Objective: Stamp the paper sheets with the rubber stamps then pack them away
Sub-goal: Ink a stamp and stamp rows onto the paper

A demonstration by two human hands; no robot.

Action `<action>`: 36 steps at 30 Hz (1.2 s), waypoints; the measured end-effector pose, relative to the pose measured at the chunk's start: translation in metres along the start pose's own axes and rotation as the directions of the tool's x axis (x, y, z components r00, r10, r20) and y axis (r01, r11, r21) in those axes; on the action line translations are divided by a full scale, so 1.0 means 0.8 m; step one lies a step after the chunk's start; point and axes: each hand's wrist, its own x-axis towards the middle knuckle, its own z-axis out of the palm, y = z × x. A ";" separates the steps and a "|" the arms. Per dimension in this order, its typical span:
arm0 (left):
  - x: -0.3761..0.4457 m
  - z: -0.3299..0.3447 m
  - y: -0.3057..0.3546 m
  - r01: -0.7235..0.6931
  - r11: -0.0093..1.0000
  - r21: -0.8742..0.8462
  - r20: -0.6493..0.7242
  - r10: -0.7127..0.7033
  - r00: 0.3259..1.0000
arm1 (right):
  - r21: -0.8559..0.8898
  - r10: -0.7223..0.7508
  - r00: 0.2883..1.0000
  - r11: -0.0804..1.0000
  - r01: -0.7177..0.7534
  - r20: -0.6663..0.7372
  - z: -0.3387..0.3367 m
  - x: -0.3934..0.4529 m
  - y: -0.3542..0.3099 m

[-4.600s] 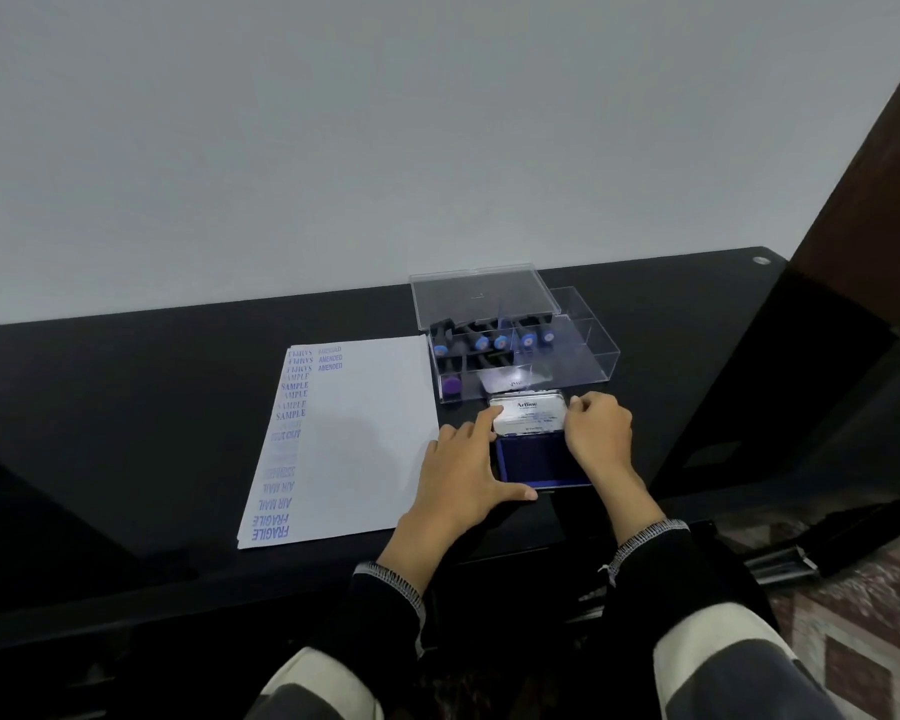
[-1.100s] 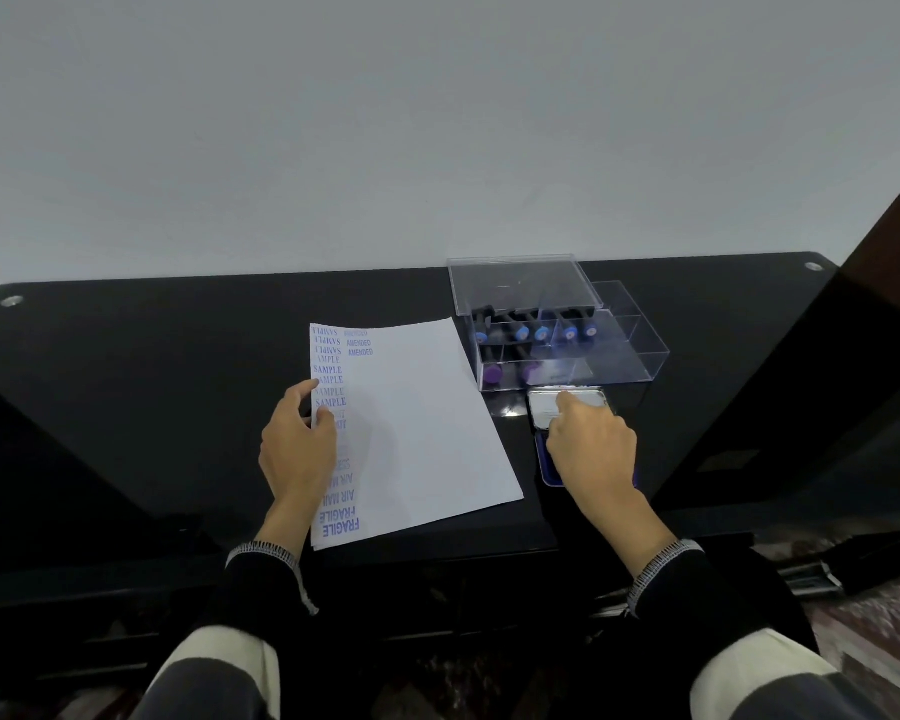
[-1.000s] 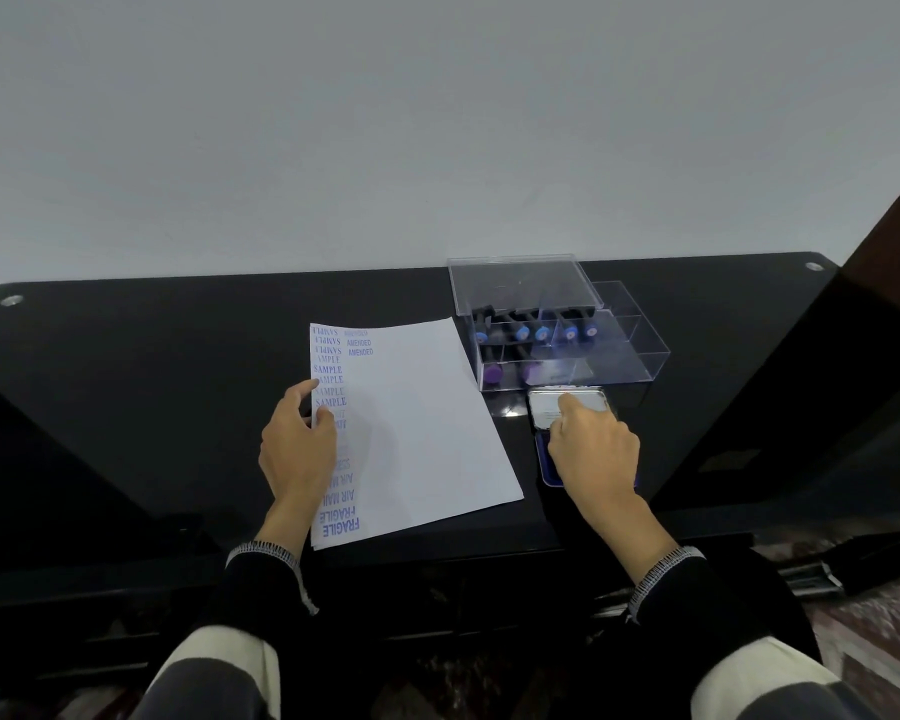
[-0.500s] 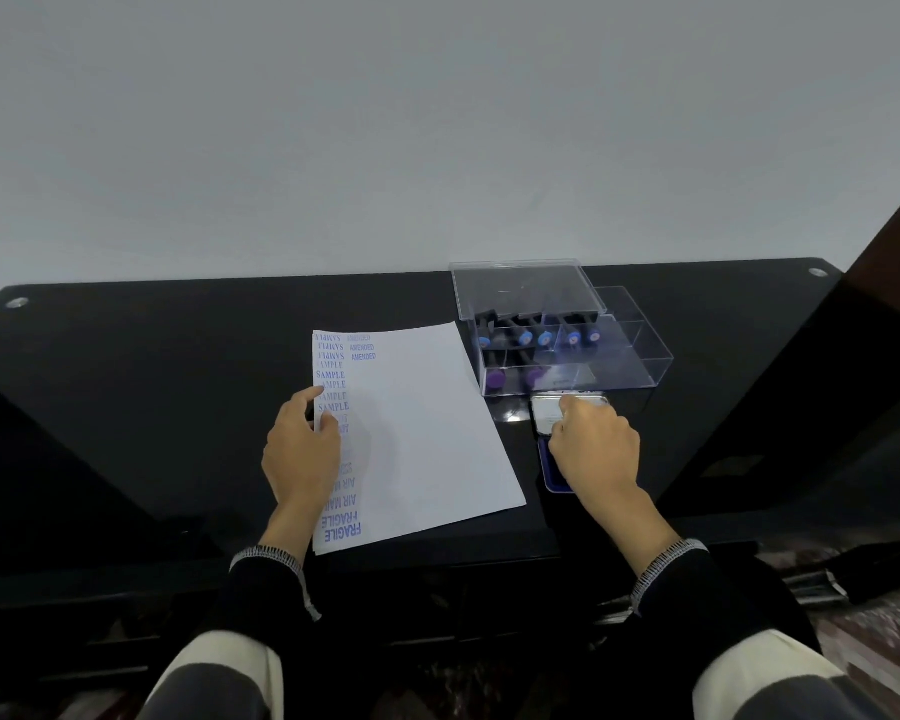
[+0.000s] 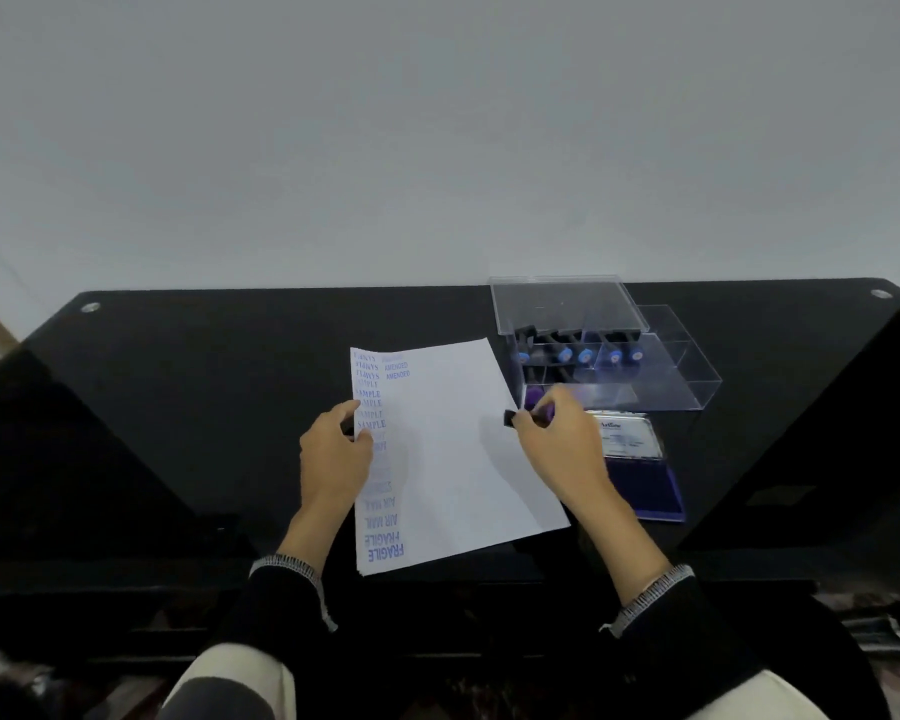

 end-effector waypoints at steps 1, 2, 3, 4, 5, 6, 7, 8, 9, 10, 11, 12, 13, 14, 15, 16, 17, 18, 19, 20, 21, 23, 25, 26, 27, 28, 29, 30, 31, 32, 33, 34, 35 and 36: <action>0.000 -0.002 -0.001 0.005 1.000 0.022 0.004 -0.005 1.000 | 0.112 0.008 0.999 0.994 -0.013 0.039 0.011 0.001 -0.009; -0.002 -0.005 -0.003 -0.001 0.999 0.040 0.010 0.000 1.000 | 0.180 0.008 0.999 0.983 -0.017 0.049 0.022 0.005 -0.016; -0.004 -0.007 -0.005 -0.015 0.998 0.056 0.018 0.014 1.000 | 0.222 0.002 0.999 0.975 -0.011 0.042 0.032 0.009 -0.023; -0.008 -0.010 -0.006 -0.031 0.997 0.066 0.025 0.029 0.999 | 0.250 -0.007 1.000 0.968 -0.001 0.030 0.042 0.014 -0.029; -0.011 -0.012 -0.007 -0.044 0.996 0.075 0.033 0.041 0.999 | 0.274 -0.015 1.000 0.962 0.007 0.025 0.050 0.020 -0.035; -0.012 -0.014 -0.010 -0.056 0.993 0.100 0.035 0.053 0.998 | 0.293 -0.023 0.999 0.956 0.013 0.031 0.059 0.026 -0.040; -0.012 -0.016 -0.013 -0.068 0.985 0.157 0.032 0.064 0.997 | 0.305 -0.036 0.998 0.952 0.021 0.042 0.067 0.033 -0.044; -0.012 -0.018 -0.016 -0.079 0.966 0.247 0.029 0.074 0.997 | 0.310 -0.051 0.997 0.950 0.033 0.050 0.075 0.039 -0.049; -0.011 -0.020 -0.017 -0.088 0.935 0.343 0.024 0.085 0.996 | 0.308 -0.066 0.996 0.950 0.045 0.056 0.082 0.045 -0.053; -0.009 -0.022 -0.018 -0.098 0.906 0.412 0.013 0.102 0.995 | 0.303 -0.082 0.994 0.951 0.058 0.066 0.089 0.051 -0.057; -0.007 -0.024 -0.018 -0.109 0.887 0.448 0.003 0.120 0.993 | 0.297 -0.100 0.992 0.952 0.071 0.083 0.097 0.056 -0.060; -0.004 -0.026 -0.018 -0.120 0.879 0.462 -0.013 0.142 0.990 | 0.289 -0.118 0.987 0.954 0.081 0.112 0.104 0.061 -0.062; -0.001 -0.027 -0.019 -0.131 0.875 0.466 -0.030 0.163 0.986 | 0.282 -0.136 0.979 0.955 0.090 0.151 0.112 0.065 -0.064; 0.004 -0.028 -0.021 -0.138 0.875 0.465 -0.044 0.178 0.983 | 0.265 -0.157 0.969 0.959 0.103 0.191 0.119 0.069 -0.065; 0.010 -0.028 -0.023 -0.143 0.876 0.460 -0.051 0.187 0.981 | 0.238 -0.179 0.958 0.963 0.124 0.225 0.125 0.074 -0.065; 0.017 -0.027 -0.025 -0.154 0.879 0.451 -0.048 0.197 0.979 | 0.199 -0.201 0.946 0.968 0.152 0.254 0.131 0.078 -0.065; 0.024 -0.026 -0.028 -0.176 0.881 0.440 -0.036 0.213 0.976 | 0.157 -0.222 0.934 0.970 0.183 0.280 0.136 0.082 -0.064; 0.032 -0.024 -0.030 -0.205 0.880 0.429 -0.012 0.233 0.972 | 0.116 -0.242 0.922 0.969 0.217 0.302 0.140 0.086 -0.063; 0.038 -0.021 -0.032 -0.239 0.875 0.422 0.020 0.255 0.967 | 0.084 -0.259 0.911 0.966 0.245 0.320 0.144 0.090 -0.062; 0.042 -0.019 -0.033 -0.271 0.868 0.416 0.054 0.274 0.960 | 0.059 -0.272 0.902 0.962 0.268 0.335 0.148 0.093 -0.061; 0.046 -0.016 -0.034 -0.299 0.858 0.417 0.088 0.289 0.953 | 0.035 -0.281 0.896 0.957 0.287 0.344 0.150 0.096 -0.060; 0.048 -0.012 -0.037 -0.333 0.832 0.444 0.142 0.301 0.943 | -0.021 -0.299 0.883 0.944 0.328 0.362 0.155 0.100 -0.059; 0.047 -0.009 -0.039 -0.340 0.806 0.484 0.166 0.297 0.940 | -0.091 -0.318 0.864 0.921 0.380 0.390 0.159 0.101 -0.061; 0.047 -0.008 -0.041 -0.338 0.800 0.496 0.170 0.292 0.941 | -0.128 -0.326 0.855 0.905 0.405 0.403 0.161 0.102 -0.062; 0.047 -0.007 -0.042 -0.336 0.795 0.505 0.172 0.290 0.942 | -0.160 -0.331 0.847 0.890 0.426 0.416 0.163 0.103 -0.063; 0.047 -0.006 -0.042 -0.336 0.790 0.514 0.173 0.288 0.942 | -0.181 -0.334 0.840 0.879 0.441 0.427 0.165 0.104 -0.065; 0.046 -0.006 -0.043 -0.337 0.783 0.523 0.175 0.288 0.941 | -0.194 -0.335 0.835 0.871 0.451 0.436 0.167 0.105 -0.067; 0.046 -0.005 -0.043 -0.338 0.779 0.528 0.177 0.288 0.941 | -0.204 -0.338 0.830 0.864 0.461 0.443 0.168 0.105 -0.069; 0.046 -0.005 -0.043 -0.339 0.777 0.530 0.179 0.287 0.941 | -0.214 -0.341 0.827 0.857 0.469 0.446 0.169 0.107 -0.071; 0.045 -0.005 -0.042 -0.339 0.778 0.529 0.183 0.285 0.941 | -0.222 -0.343 0.826 0.852 0.474 0.447 0.168 0.108 -0.072; 0.045 -0.005 -0.041 -0.338 0.779 0.528 0.186 0.283 0.941 | -0.228 -0.340 0.826 0.850 0.474 0.450 0.168 0.109 -0.073; 0.045 -0.006 -0.041 -0.338 0.779 0.528 0.190 0.280 0.941 | -0.234 -0.336 0.826 0.849 0.474 0.453 0.167 0.110 -0.074; 0.045 -0.006 -0.041 -0.339 0.777 0.530 0.195 0.277 0.941 | -0.244 -0.330 0.825 0.846 0.474 0.459 0.167 0.111 -0.075; 0.044 -0.006 -0.040 -0.340 0.776 0.532 0.199 0.275 0.941 | -0.257 -0.326 0.823 0.840 0.478 0.466 0.167 0.111 -0.075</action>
